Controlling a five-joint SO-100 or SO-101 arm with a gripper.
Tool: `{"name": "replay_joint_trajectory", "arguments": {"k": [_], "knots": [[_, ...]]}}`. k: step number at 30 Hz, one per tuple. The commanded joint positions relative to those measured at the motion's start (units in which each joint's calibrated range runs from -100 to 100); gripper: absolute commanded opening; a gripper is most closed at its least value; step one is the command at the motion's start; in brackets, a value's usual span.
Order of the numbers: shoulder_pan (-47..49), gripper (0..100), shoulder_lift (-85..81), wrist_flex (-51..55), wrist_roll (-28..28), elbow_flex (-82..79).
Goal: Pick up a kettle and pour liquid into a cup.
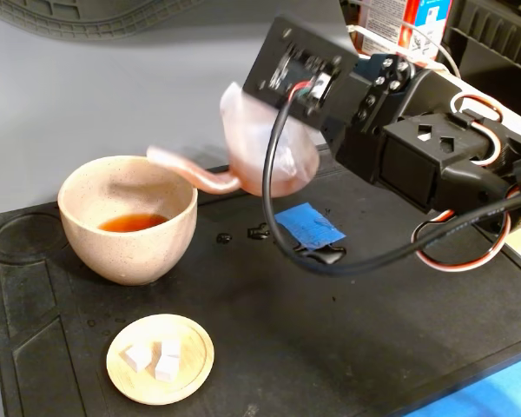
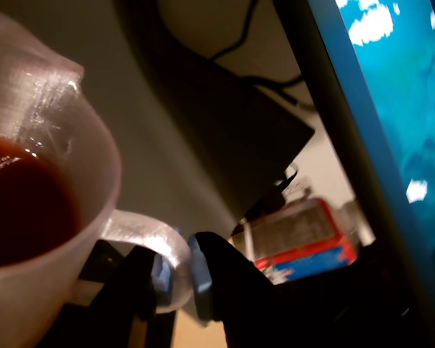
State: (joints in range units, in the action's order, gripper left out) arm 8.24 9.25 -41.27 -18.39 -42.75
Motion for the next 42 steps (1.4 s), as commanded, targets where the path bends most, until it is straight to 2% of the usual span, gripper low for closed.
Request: {"name": "replay_joint_trajectory", "arguments": {"k": [1,3,8,13,18,21,25,31,36,38,42], "knots": [[-1.58,1,-2.76,0.15,-6.25,2.64],[-1.66,1,-2.76,0.15,-9.03,2.64],[-1.73,1,-3.44,-0.71,-20.16,0.19],[-1.35,1,-5.83,-0.88,-22.89,-1.9],[-4.4,1,-26.14,-0.8,-26.04,-24.59],[-7.06,1,-34.76,-0.71,-26.14,-35.38],[-6.83,1,-36.55,0.15,-25.67,-39.74],[-6.6,1,-23.67,-0.97,-23.78,-33.75],[-6.68,1,-9.76,-12.12,-21.0,-28.22],[-6.53,1,0.82,-20.34,-19.32,-22.77],[-7.67,1,3.55,-20.6,-14.6,-17.42]]}}
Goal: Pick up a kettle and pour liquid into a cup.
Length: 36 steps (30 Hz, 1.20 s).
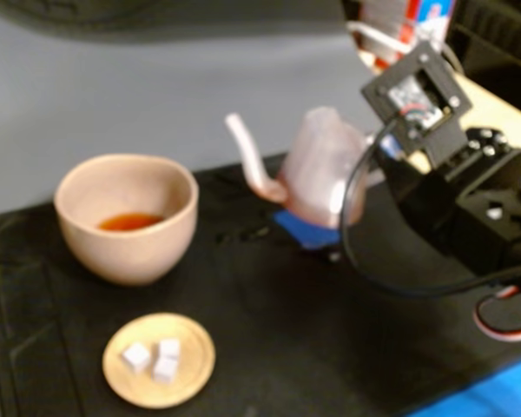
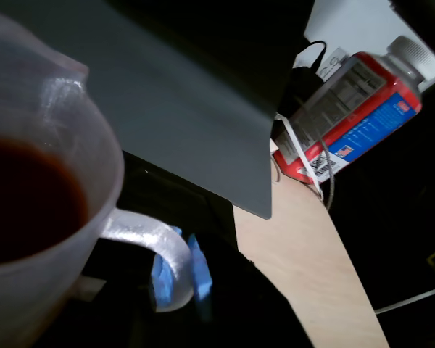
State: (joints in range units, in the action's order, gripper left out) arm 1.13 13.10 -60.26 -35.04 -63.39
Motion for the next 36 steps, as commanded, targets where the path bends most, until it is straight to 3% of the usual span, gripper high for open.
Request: {"name": "replay_joint_trajectory", "arguments": {"k": [1,7,12,21,36], "knots": [[-0.56,1,-0.22,-1.61,3.16,3.32],[-0.64,1,-0.13,-0.91,5.05,3.32],[-0.56,1,10.36,-7.23,4.95,7.13],[-0.34,1,16.93,-7.66,4.89,12.66],[-0.56,1,17.36,-7.74,7.47,13.48]]}}
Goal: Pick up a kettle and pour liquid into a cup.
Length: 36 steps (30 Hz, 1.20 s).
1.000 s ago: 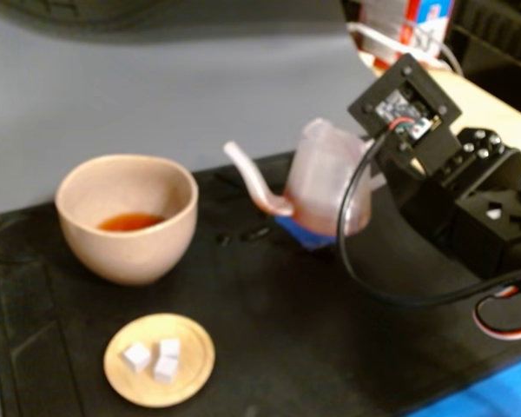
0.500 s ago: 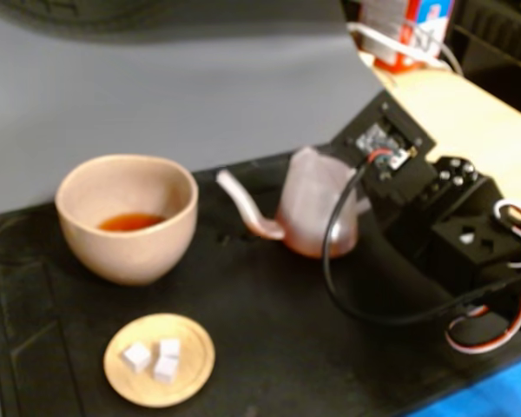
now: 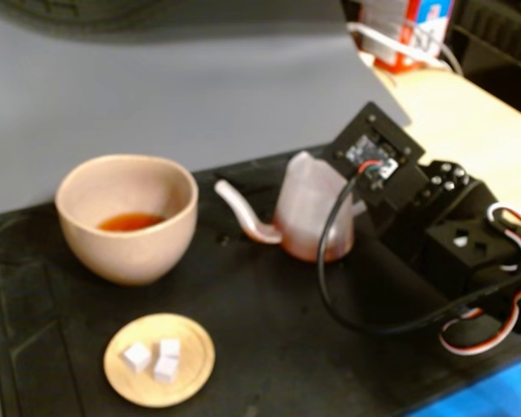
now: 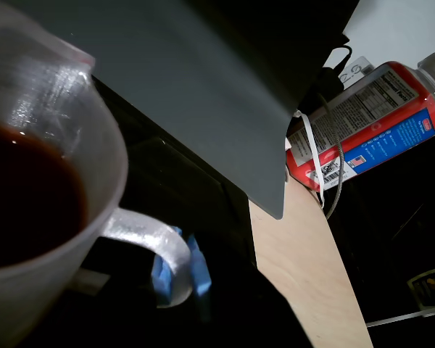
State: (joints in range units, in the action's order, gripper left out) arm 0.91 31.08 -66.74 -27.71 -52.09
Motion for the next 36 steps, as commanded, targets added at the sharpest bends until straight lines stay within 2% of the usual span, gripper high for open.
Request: {"name": "replay_joint_trajectory", "arguments": {"k": [1,4,7,10,11,12,31,36], "knots": [[-0.34,1,-0.62,-1.27,0.13,2.18],[-0.34,1,-0.62,-1.18,0.13,2.18],[-0.26,13,-0.62,-0.4,0.13,2.09],[-0.34,14,-0.62,-0.92,0.13,2.18],[-0.26,21,-0.36,-0.32,0.13,2.18],[-0.11,22,-0.19,-0.32,0.13,2.09],[2.02,21,-0.62,-1.18,-0.55,-0.63],[1.57,21,-7.1,-1.09,-1.07,-9.16]]}}
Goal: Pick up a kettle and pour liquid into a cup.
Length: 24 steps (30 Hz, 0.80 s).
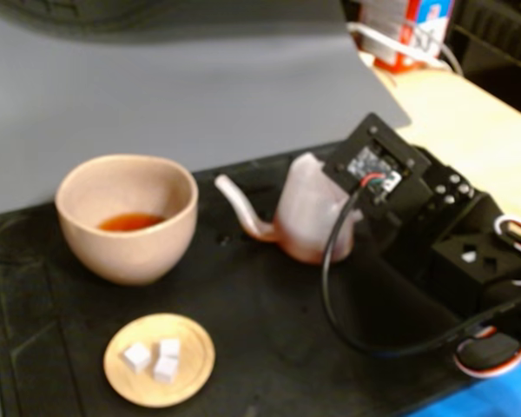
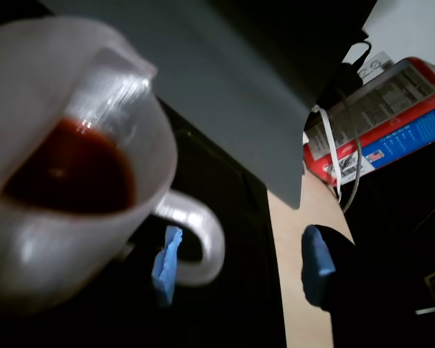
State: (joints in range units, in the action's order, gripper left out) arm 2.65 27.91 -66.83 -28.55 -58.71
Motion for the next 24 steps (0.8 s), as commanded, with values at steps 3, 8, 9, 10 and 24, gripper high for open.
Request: {"name": "replay_joint_trajectory", "arguments": {"k": [3,8,9,10,24], "knots": [[-0.17,21,-6.15,-1.09,-0.24,-5.08],[0.13,21,-16.31,-1.18,-0.24,-15.7],[0.21,21,-22.88,-1.09,-0.24,-20.78],[0.21,21,-26.55,-1.09,-0.29,-23.95],[0.28,1,-100.95,29.6,-17.29,-39.29]]}}
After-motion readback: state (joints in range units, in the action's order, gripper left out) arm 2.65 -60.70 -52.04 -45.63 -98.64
